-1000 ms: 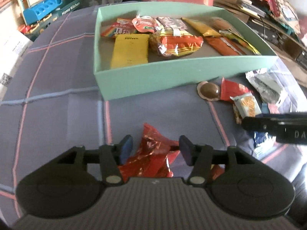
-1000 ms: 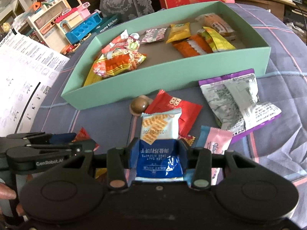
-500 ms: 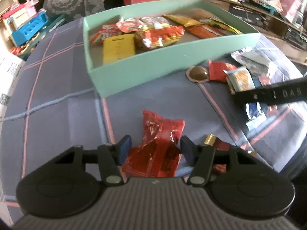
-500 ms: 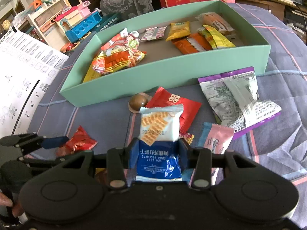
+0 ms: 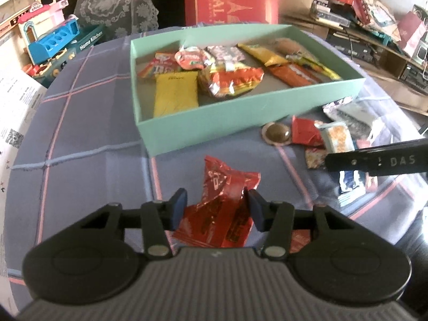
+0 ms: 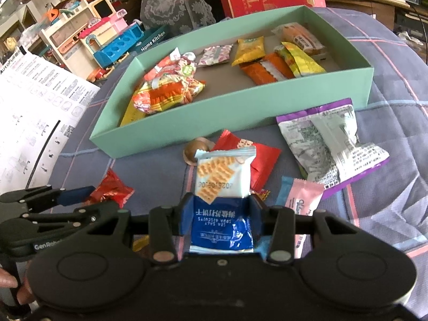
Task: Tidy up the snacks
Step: 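Carry both packets up toward the green box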
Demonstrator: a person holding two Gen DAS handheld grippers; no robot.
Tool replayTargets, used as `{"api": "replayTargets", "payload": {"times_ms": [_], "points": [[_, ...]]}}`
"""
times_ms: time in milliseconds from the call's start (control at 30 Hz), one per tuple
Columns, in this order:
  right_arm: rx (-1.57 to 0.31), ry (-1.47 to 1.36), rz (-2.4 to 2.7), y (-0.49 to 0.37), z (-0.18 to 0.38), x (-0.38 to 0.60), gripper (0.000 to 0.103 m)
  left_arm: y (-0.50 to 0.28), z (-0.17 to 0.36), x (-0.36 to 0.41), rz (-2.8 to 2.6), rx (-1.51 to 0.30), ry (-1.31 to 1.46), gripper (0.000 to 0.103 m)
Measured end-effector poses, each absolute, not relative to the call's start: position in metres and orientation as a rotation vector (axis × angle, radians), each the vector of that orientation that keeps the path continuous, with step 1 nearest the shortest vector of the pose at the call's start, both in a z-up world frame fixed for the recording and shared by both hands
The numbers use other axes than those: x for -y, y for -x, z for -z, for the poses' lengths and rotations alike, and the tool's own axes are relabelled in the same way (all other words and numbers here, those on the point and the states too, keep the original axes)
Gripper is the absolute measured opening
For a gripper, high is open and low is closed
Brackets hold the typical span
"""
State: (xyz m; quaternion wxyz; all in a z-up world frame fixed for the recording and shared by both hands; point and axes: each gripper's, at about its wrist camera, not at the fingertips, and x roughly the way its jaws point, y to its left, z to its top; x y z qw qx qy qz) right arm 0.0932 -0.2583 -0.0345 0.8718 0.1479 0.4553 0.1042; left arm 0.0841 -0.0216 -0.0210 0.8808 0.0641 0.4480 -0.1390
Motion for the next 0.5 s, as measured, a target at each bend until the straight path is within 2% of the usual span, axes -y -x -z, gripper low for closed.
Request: {"api": "replayTargets", "payload": {"times_ms": [267,500], "points": [[-0.88,-0.324,-0.244,-0.096,0.003,0.267,0.043,-0.094,-0.007,0.03,0.314,-0.886,-0.075,0.049],[-0.793,-0.346,-0.231,-0.123,-0.031,0.29,0.043,-0.134,-0.041,0.044,0.315,-0.8,-0.06,0.049]]}}
